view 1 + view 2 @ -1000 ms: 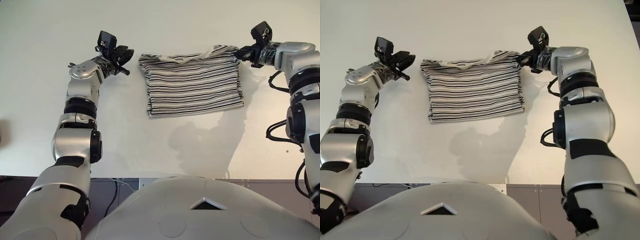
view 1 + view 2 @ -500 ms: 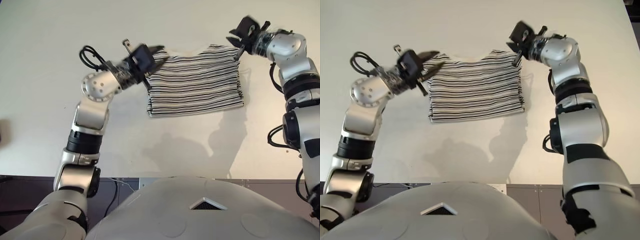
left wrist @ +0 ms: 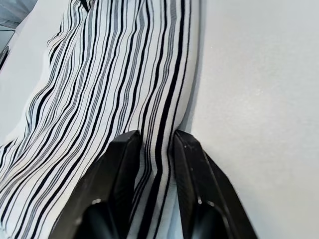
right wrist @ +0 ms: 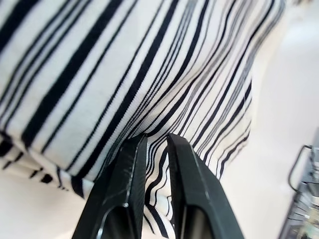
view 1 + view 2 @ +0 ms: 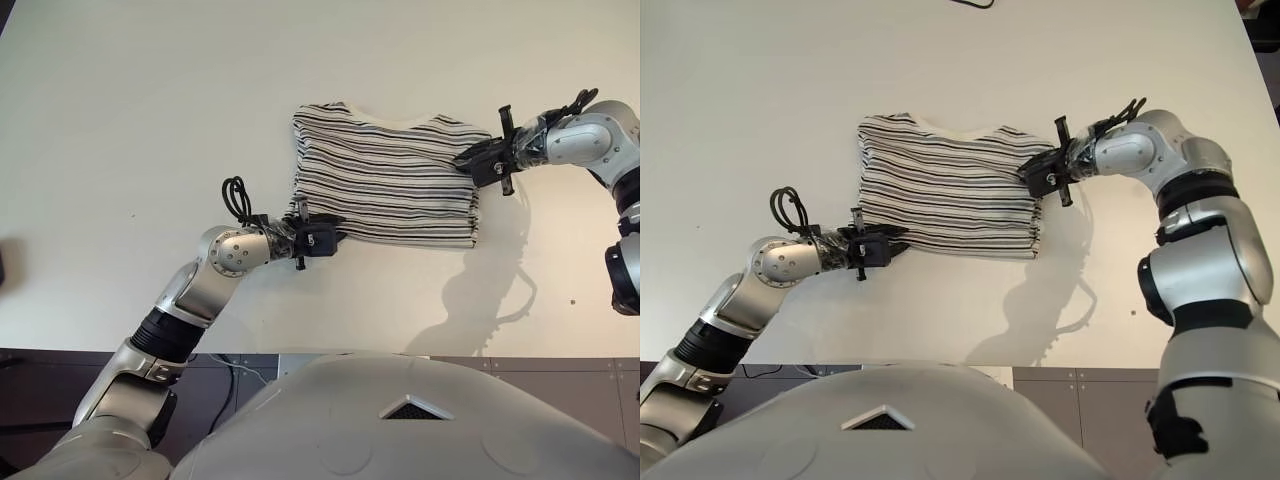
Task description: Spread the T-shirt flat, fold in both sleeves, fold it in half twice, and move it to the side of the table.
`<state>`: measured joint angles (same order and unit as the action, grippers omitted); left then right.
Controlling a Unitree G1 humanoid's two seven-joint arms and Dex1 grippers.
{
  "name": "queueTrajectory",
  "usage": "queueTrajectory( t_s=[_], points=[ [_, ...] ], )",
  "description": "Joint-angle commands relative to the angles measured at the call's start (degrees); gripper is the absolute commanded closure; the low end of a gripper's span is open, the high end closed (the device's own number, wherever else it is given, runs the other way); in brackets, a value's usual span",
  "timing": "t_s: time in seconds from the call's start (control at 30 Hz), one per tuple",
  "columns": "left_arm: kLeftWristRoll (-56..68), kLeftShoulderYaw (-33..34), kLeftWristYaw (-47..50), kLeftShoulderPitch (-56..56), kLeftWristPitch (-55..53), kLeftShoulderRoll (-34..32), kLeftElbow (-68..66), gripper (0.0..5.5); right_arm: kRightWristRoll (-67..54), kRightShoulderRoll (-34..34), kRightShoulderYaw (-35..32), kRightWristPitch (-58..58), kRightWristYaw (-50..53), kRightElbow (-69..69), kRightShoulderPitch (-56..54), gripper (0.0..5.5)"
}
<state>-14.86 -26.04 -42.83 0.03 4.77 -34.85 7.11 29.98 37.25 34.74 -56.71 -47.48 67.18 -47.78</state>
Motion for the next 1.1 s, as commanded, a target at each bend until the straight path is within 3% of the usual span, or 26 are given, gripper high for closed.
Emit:
queueTrajectory(
  t_s=[0.03,0.23,0.33,0.47,0.57,0.67,0.87,1.1],
  points=[
    [-1.80,3.22,0.47,-2.98,0.91,-4.17,-11.59,4.27,-23.53,7.98,2.23,15.93,-34.64,-26.66,15.70,4.76],
    [0.86,5.13,-6.28,-9.17,11.76,-10.59,-18.13,4.27,-40.43,14.74,4.98,44.87,-41.79,-66.71,26.40,4.76],
    [-1.08,4.13,-6.87,-12.96,18.52,-12.35,-24.78,4.27,-44.77,13.97,3.54,55.50,-41.68,-75.00,26.99,4.76],
    [-5.53,2.54,0.03,-21.18,24.24,-6.30,-39.35,4.27,-47.44,11.17,0.11,65.46,-39.76,-79.14,25.34,4.76],
    [-7.05,1.54,5.46,-25.84,27.09,0.27,-46.77,4.27,-46.50,6.35,-4.07,66.53,-36.96,-72.74,18.85,4.76],
    [-8.40,0.95,8.31,-27.95,29.36,2.70,-51.69,4.27,-41.36,-0.73,-6.74,61.59,-31.18,-56.65,9.83,4.76],
    [-10.86,0.67,15.14,-35.01,31.05,5.58,-61.04,4.27,-23.86,-12.33,-4.21,39.28,-11.29,-16.54,-0.91,4.76],
    [-10.15,5.41,27.65,-47.58,35.29,8.23,-64.86,4.27,-12.80,-19.01,-3.08,35.15,4.65,5.59,-5.31,4.76]
  ],
)
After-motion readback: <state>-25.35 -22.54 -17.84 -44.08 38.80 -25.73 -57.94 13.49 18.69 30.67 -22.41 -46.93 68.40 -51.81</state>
